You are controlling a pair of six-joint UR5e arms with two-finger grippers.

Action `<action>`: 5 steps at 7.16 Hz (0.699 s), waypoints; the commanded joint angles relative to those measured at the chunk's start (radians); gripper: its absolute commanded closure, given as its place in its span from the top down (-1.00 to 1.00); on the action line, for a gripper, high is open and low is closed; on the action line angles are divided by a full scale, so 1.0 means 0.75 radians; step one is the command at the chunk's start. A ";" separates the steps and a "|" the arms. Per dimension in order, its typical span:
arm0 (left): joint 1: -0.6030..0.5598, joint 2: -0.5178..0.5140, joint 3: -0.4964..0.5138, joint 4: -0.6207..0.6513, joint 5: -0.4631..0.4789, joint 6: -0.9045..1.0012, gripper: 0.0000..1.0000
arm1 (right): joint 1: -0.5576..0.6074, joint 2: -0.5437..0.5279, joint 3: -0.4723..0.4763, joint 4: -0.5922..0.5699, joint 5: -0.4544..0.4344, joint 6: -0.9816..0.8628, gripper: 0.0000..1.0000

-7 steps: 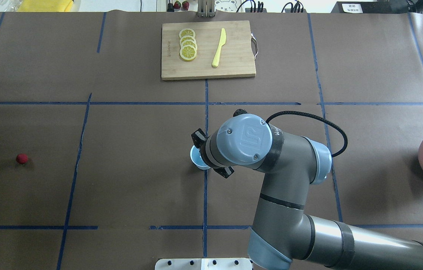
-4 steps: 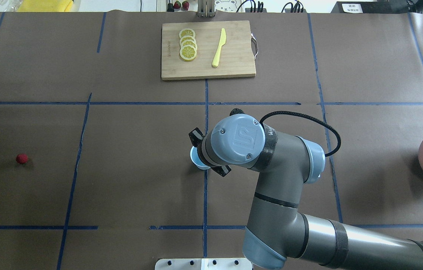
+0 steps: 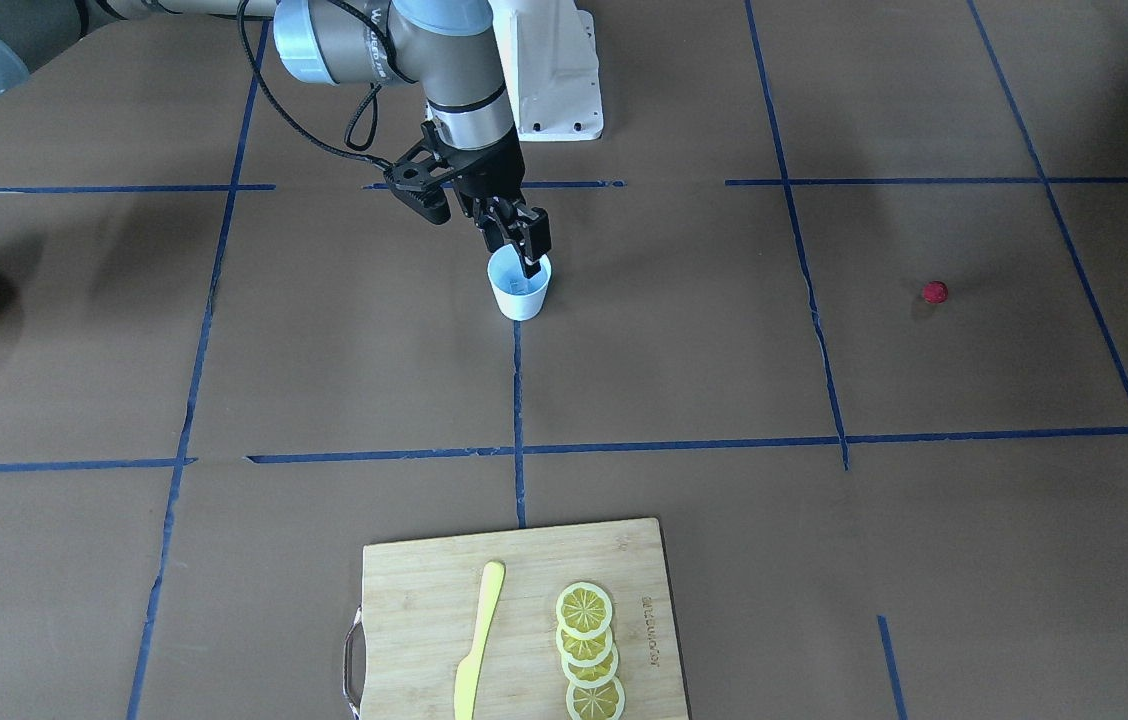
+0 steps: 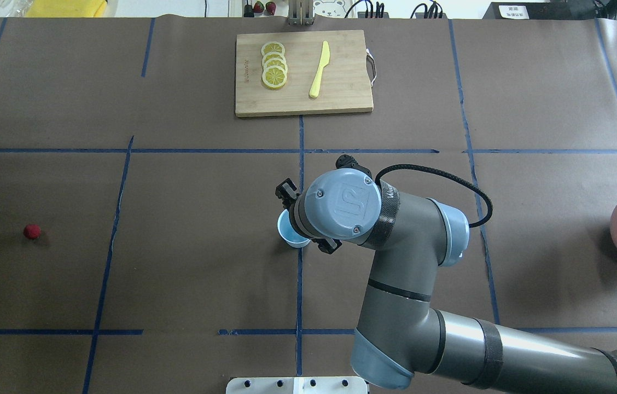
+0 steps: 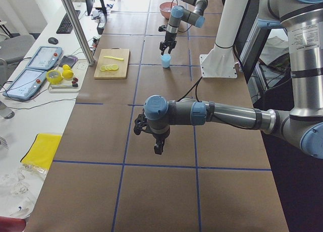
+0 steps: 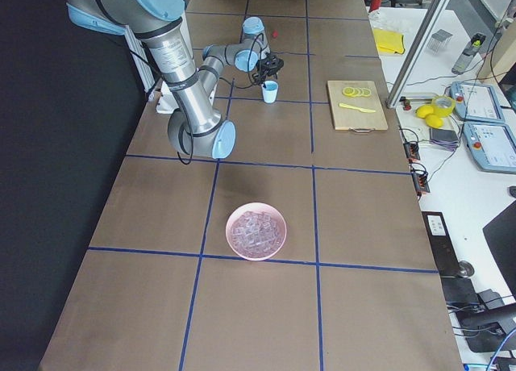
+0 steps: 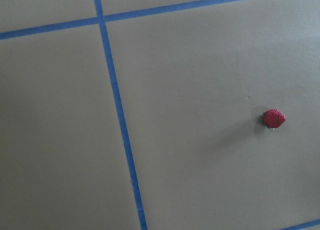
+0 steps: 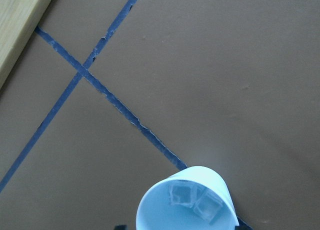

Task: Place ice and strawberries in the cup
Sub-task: 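Release the ice cube into the cup and withdraw the right gripper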

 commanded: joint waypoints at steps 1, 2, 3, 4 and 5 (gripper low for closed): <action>0.027 0.000 -0.003 0.000 0.004 -0.013 1.00 | 0.052 -0.016 0.041 -0.003 0.018 -0.003 0.99; 0.063 -0.002 -0.003 -0.004 0.008 -0.017 1.00 | 0.123 -0.105 0.112 -0.003 0.134 -0.019 1.00; 0.143 -0.008 -0.009 -0.091 0.012 -0.155 1.00 | 0.231 -0.292 0.255 -0.003 0.353 -0.206 1.00; 0.231 -0.006 -0.001 -0.234 0.037 -0.371 1.00 | 0.327 -0.507 0.394 -0.003 0.475 -0.424 1.00; 0.290 -0.004 -0.001 -0.328 0.083 -0.456 1.00 | 0.417 -0.689 0.468 -0.003 0.563 -0.700 1.00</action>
